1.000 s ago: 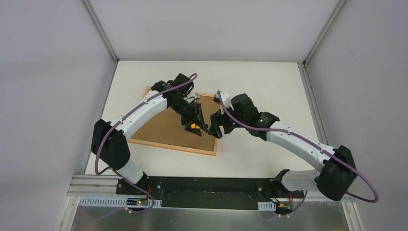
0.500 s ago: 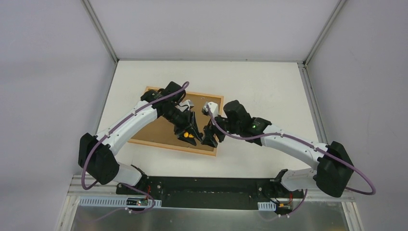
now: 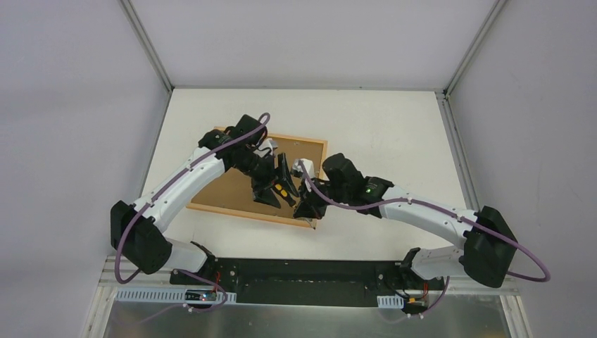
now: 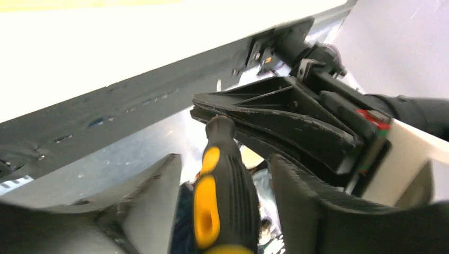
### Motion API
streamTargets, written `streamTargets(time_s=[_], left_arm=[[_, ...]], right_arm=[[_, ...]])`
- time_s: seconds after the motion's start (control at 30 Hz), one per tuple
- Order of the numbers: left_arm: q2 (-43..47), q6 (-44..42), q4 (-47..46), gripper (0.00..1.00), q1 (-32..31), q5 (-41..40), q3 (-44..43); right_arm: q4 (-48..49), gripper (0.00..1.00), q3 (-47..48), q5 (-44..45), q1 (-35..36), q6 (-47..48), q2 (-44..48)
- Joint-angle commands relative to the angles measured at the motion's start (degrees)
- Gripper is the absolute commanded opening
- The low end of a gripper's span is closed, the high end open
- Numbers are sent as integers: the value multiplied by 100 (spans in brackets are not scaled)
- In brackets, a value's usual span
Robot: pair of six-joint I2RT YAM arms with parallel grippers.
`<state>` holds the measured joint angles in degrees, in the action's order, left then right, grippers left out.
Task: Take the photo out of the frame
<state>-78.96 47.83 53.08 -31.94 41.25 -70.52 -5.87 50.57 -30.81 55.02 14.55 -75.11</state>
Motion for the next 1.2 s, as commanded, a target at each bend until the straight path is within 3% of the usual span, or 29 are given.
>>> streamTargets(time_s=[0.0, 0.1, 0.17, 0.23, 0.3, 0.4, 0.5, 0.7, 1.0, 1.17], left_arm=[[476, 181, 115, 73, -49, -1393, -813], [1008, 440, 79, 82, -51, -2999, -948], [1560, 814, -158, 96, -53, -3876, -627], [2138, 873, -832, 99, -51, -4008, -145], [2296, 807, -1529, 99, -41, -3452, 263], [2052, 797, -2275, 92, -135, -2265, 596], [1822, 473, -2613, 90, -523, -1946, 662], [1344, 176, -2662, 86, -938, -1936, 627], [1130, -107, -2662, 56, -989, -2251, 568], [892, -262, -2662, 48, -989, -2202, 453]], right_arm=[[906, 0, -23, 491, -204, -1460, 229], [1319, 0, -344, 925, -348, -2701, 421], [1218, 0, -310, 1220, -458, -3491, 408], [912, 0, -119, 1624, -528, -4137, 348], [622, 0, 73, 2289, -604, -4835, 333], [618, 0, 98, 2863, -754, -6123, 396], [482, 0, 444, 2738, -894, -6904, 179], [8, 0, 1230, 2735, -910, -7284, -111], [-72, 0, 1376, 2431, -911, -7357, -129], [-70, 0, 1385, 2157, -904, -7321, -190]])
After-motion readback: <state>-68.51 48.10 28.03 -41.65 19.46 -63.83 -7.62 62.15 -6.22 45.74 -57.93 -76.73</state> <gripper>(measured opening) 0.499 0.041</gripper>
